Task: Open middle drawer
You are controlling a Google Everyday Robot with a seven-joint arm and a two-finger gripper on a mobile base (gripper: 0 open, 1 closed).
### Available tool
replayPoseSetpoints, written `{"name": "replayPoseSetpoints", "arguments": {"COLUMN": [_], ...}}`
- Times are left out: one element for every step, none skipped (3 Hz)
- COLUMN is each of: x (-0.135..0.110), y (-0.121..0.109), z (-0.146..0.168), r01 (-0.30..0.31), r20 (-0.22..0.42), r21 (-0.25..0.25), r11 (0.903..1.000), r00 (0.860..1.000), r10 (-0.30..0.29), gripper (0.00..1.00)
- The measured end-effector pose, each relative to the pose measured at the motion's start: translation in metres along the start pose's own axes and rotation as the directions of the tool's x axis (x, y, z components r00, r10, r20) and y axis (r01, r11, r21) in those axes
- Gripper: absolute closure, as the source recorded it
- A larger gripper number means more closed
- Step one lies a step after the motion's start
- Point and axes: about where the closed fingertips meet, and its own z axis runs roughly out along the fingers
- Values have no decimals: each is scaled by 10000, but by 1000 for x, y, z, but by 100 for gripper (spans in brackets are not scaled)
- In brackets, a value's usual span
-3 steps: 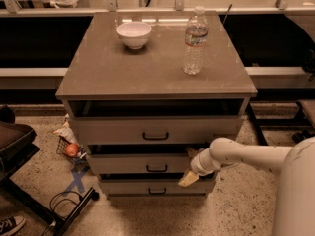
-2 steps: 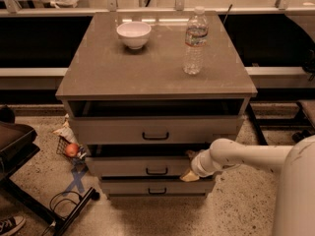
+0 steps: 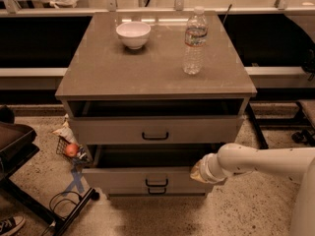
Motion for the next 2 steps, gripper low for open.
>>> {"name": "replayPoseSetpoints", "arguments": {"x": [0, -3], "y": [0, -2], "z": [0, -13], "r01": [0, 89], "r20": [0, -53], "r21": [0, 222], "r11": [10000, 9997], "r00": [10000, 9999], "r10": [0, -88], "gripper": [100, 100]}}
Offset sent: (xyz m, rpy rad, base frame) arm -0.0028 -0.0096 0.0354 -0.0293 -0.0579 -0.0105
